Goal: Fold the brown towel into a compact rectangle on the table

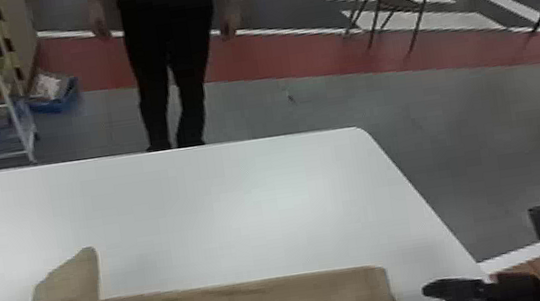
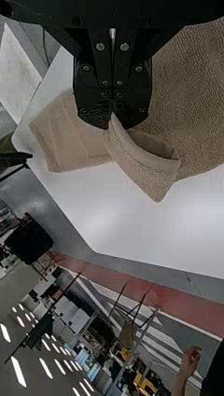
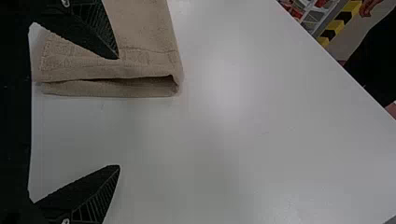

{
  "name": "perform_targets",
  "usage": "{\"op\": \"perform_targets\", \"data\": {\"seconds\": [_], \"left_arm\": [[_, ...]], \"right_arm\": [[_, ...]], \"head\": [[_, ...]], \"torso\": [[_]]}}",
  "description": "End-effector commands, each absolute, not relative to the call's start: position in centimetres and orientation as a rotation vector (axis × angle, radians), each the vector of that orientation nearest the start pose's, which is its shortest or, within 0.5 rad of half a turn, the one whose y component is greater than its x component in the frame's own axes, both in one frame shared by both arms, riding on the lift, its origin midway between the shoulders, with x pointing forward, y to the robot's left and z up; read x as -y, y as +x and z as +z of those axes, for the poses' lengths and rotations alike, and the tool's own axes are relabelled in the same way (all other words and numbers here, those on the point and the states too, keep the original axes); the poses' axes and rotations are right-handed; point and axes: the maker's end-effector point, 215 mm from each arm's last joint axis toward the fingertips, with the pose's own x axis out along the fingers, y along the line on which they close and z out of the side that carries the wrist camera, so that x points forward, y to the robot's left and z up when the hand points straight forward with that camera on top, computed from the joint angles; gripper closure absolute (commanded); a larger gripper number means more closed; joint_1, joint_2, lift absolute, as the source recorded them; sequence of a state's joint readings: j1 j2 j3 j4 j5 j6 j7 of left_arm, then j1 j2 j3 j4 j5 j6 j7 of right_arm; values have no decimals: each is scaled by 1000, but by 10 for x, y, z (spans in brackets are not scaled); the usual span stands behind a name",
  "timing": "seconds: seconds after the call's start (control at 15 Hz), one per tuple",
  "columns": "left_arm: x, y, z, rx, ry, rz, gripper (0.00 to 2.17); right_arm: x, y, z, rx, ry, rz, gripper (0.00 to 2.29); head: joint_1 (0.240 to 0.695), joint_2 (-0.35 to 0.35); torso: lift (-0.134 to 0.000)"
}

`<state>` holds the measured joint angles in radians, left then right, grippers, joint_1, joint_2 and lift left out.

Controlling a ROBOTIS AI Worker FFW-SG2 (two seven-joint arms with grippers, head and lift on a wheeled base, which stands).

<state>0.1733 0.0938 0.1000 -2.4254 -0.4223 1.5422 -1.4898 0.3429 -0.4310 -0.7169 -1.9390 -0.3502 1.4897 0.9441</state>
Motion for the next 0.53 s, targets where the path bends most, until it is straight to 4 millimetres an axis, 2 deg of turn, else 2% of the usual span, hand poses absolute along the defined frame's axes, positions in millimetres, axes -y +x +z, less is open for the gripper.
{"op": "perform_targets", "data": {"seconds": [0.0, 0.27, 0.33, 0.4, 0.47], "left_arm": [[-106, 333, -330, -826, -377, -939, 2142], [-47, 311, -338, -880, -329, -1032, 2142], [-33, 309, -336, -877, -325, -1050, 2044], [-22, 307, -337, -880, -320, -1060, 1578], [-13, 304, -344, -896, -299, -1059, 437]], "right_arm": [[437, 297, -437, -989, 628, 254, 36], [442, 301, -431, -983, 622, 250, 36], [442, 301, -431, -982, 623, 251, 36], [441, 301, -431, -984, 623, 252, 36], [441, 301, -430, -982, 622, 253, 36]], "head": [[695, -350], [695, -350], [695, -350], [695, -350], [695, -350]], "torso": [[-123], [-123], [-123], [-123], [-123]]}}
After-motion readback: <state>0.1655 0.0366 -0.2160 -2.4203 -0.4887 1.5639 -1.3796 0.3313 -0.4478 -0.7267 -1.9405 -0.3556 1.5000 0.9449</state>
